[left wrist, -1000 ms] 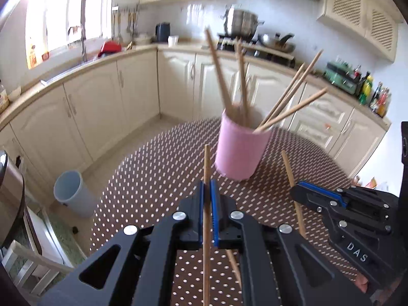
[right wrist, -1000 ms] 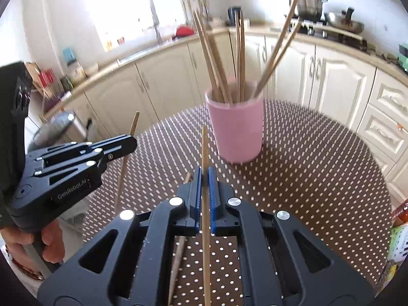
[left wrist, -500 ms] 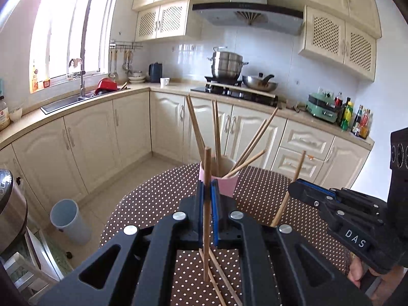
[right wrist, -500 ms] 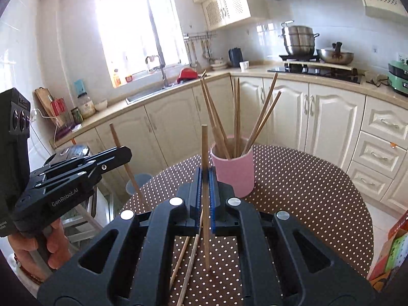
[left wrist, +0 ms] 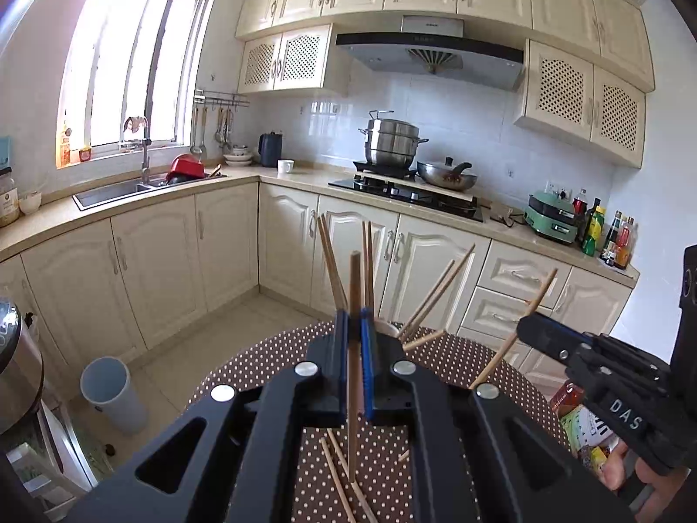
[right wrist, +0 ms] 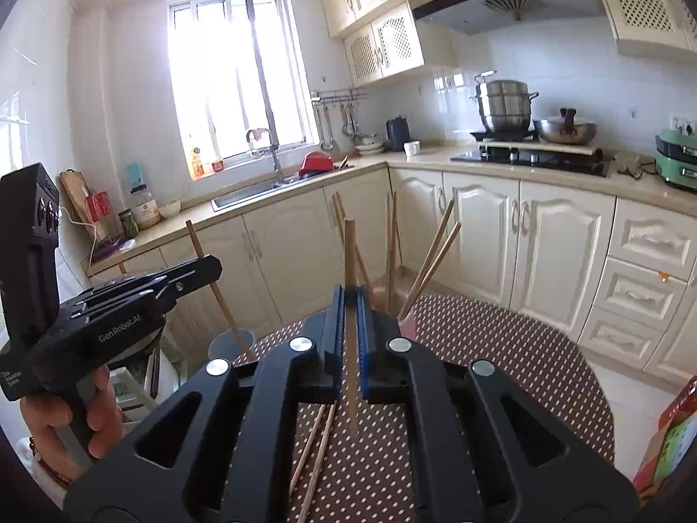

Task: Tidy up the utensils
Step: 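Lift both held chopsticks and carry them over the pink cup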

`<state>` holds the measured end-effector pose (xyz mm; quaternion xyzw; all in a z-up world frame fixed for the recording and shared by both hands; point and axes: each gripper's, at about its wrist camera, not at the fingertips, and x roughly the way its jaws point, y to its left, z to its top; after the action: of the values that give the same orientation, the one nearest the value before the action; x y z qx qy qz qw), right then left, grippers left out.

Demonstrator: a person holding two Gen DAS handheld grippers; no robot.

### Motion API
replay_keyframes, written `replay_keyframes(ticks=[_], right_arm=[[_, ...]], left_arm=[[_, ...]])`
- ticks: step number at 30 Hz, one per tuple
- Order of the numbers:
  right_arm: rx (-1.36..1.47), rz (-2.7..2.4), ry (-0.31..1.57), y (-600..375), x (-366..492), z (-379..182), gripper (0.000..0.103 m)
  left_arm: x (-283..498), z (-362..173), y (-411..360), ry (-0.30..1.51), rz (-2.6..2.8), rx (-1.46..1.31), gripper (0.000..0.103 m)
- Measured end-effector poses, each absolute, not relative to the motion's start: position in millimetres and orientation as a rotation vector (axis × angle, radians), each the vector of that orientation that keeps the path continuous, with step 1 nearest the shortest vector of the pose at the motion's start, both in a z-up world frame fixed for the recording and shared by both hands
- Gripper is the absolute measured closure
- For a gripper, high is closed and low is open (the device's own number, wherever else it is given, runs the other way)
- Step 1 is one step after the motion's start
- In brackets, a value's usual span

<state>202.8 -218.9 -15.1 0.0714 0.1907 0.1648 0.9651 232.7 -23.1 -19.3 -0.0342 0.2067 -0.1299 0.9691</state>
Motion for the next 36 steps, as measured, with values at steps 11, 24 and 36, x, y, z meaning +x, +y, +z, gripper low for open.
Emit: replay_keyframes(ticks=[11,24,36], right_arm=[[0.135,0.317,0.299,-228,226,19,0.097],[0.128,0.306,0.233,-229,269,36,0.098],[0.140,0.294,0.208,-223,296,26,0.098]], left_arm=[[272,10,-31,0.367,-0.260,-0.084,0.097],[312,33,-38,0.253,-0.219,-0.134,0.097],[338,10,-51,0.283,-0.259,-0.130,0.097]])
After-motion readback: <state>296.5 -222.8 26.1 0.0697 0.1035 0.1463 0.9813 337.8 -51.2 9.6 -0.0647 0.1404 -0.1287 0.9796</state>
